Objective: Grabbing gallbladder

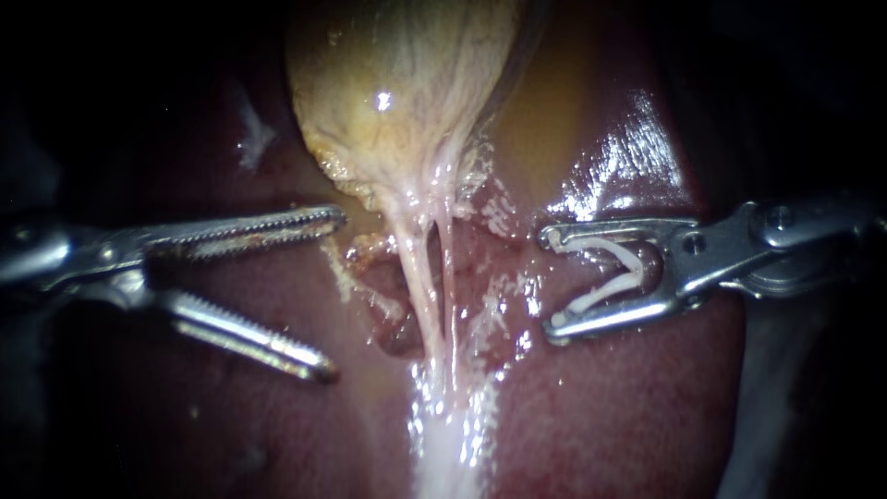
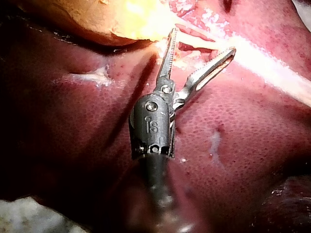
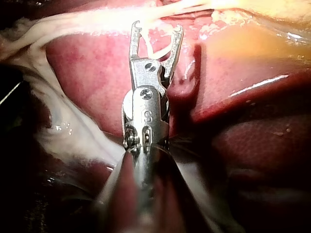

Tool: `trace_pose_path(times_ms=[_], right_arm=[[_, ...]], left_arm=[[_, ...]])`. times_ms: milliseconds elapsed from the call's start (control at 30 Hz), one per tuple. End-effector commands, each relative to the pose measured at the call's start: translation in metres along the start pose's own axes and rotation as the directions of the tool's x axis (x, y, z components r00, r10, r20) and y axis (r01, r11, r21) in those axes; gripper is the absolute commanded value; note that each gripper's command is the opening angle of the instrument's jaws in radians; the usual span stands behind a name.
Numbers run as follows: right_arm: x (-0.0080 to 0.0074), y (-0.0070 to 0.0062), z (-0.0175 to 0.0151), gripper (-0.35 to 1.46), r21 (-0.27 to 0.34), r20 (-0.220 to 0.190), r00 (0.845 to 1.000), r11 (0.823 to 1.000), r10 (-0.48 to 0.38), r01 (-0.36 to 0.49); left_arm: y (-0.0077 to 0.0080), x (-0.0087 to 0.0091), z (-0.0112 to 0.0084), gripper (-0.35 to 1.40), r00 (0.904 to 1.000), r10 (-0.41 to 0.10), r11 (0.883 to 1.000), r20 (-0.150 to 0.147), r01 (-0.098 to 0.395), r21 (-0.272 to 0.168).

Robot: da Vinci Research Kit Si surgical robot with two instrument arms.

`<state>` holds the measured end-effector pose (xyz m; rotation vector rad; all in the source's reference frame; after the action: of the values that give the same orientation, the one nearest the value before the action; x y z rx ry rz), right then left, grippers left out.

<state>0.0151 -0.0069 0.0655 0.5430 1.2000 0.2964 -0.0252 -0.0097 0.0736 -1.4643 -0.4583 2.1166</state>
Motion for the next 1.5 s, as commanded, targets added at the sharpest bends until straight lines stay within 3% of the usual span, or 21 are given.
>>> trace_pose_path(times_ms=[33, 267, 467, 667, 700, 833, 1167, 1500], right_arm=[[0.0, 0.0, 0.0, 0.49, 0.0, 0.0, 1.0, 1.0, 0.0, 0.0], [0.0, 0.0, 0.0, 0.49, 0.001, 0.0, 1.0, 1.0, 0.0, 0.0], [0.0, -0.0001, 0.0, 0.49, 0.001, 0.0, 1.0, 1.0, 0.0, 0.0], [0.0, -0.0001, 0.0, 0.49, 0.001, 0.0, 1.0, 1.0, 0.0, 0.0], [0.0, -0.0001, 0.0, 0.49, 0.001, 0.0, 1.0, 1.0, 0.0, 0.0], [0.0, -0.0001, -0.0001, 0.49, 0.001, 0.0, 1.0, 1.0, 0.0, 0.0], [0.0, -0.0001, -0.0001, 0.49, 0.001, 0.0, 1.0, 1.0, 0.0, 0.0], [0.0, -0.0001, -0.0001, 0.49, 0.001, 0.0, 1.0, 1.0, 0.0, 0.0]], left_arm=[[0.0, 0.0, 0.0, 0.84, 1.0, 0.0, 1.0, 0.0, 0.0, -0.001], [-0.0015, -0.0001, -0.0007, 0.79, 0.9973, -0.073, 0.997, -0.003, 0.073, 0.019], [-0.0039, -0.0016, -0.0011, 0.74, 0.9818, -0.189, 0.981, -0.013, 0.19, 0.045], [-0.0056, -0.0036, -0.0006, 0.61, 0.9511, -0.309, 0.949, 0.012, 0.307, 0.064], [-0.0058, -0.004, -0.0005, 0.57, 0.942, -0.335, 0.94, 0.015, 0.334, 0.067], [-0.0065, -0.0047, -0.0002, 0.46, 0.9213, -0.388, 0.92, 0.028, 0.385, 0.079], [-0.0088, -0.0048, 0.0006, 0.39, 0.9043, -0.427, 0.9, 0.017, 0.423, 0.107], [-0.0105, -0.005, 0.0008, 0.39, 0.8946, -0.447, 0.886, -0.004, 0.443, 0.14]])
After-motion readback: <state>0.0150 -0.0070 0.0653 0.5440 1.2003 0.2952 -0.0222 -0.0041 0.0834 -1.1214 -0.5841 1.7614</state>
